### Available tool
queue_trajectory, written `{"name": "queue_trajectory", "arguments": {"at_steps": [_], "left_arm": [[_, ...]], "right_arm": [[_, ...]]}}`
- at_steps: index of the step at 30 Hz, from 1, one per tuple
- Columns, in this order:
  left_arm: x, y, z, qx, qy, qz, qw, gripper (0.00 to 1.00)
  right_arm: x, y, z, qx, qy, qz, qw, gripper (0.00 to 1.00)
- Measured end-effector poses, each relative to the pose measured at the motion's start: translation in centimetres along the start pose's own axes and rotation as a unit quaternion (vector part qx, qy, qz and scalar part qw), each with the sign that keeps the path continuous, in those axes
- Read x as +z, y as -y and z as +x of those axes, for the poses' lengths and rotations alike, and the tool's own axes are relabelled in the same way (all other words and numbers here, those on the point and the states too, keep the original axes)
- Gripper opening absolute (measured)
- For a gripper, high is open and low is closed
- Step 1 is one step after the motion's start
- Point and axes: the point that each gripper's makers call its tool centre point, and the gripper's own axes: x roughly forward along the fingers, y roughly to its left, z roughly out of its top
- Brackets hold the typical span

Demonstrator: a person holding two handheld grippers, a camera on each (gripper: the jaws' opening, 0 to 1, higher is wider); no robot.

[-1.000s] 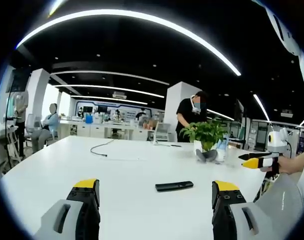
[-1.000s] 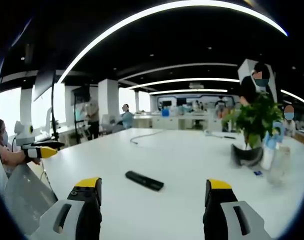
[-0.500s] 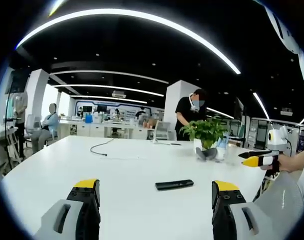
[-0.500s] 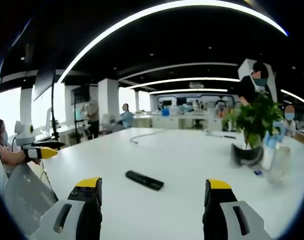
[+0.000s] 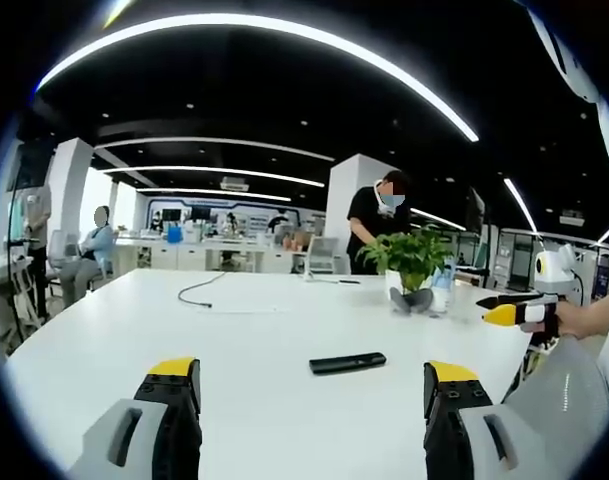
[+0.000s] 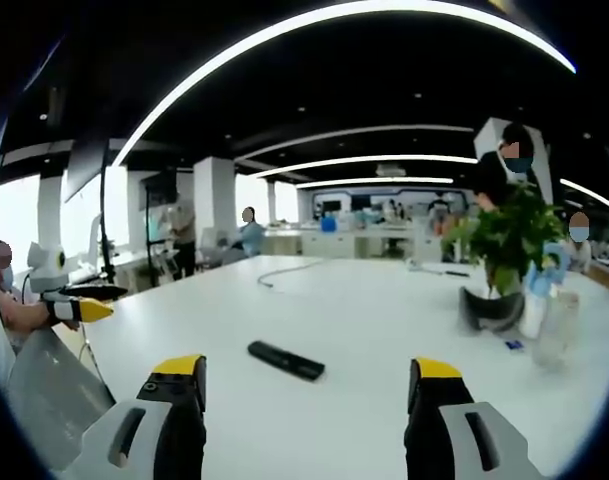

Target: Press the specified remote control buttons in sequence, fully releasing each button before pressing the next.

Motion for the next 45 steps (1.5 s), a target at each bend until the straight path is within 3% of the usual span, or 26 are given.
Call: {"name": "queue_trajectory", "arguments": {"at_steps": [18, 26, 30, 35, 38, 45], "left_arm": [[-0.4, -0.2, 0.2, 0.001, -0.005, 0.010, 0.9999, 0.96], [0.2, -0.2, -0.3, 0.015, 0.008, 0.023, 0.9996, 0.96], [-0.4, -0.1, -0.1, 0.013, -0.010, 0.031, 0.9994, 0.97], [-0.6, 0.6, 0.0, 0.001, -0.018, 0.042, 0.9989, 0.96], [-0.7, 0.9, 0.1, -0.009, -0.020, 0.033, 0.9992, 0.96], [-1.1, 1.2, 0.1, -0.015, -0.031, 0.038, 0.9987, 0.96]], "right_arm": [[-0.1, -0.3, 0.1, 0.006, -0.005, -0.002, 1.0000, 0.80], [-0.8, -1.8, 0.2, 0.037, -0.023, -0.024, 0.9987, 0.78], [-0.9, -2.1, 0.1, 0.043, -0.028, -0.032, 0.9981, 0.77], [-0.4, -1.2, -0.2, 0.023, -0.015, -0.033, 0.9991, 0.76], [-0.9, -0.5, -0.3, 0.001, -0.028, -0.021, 0.9994, 0.76], [-1.5, 0.1, 0.0, -0.010, -0.044, -0.025, 0.9987, 0.76]]}}
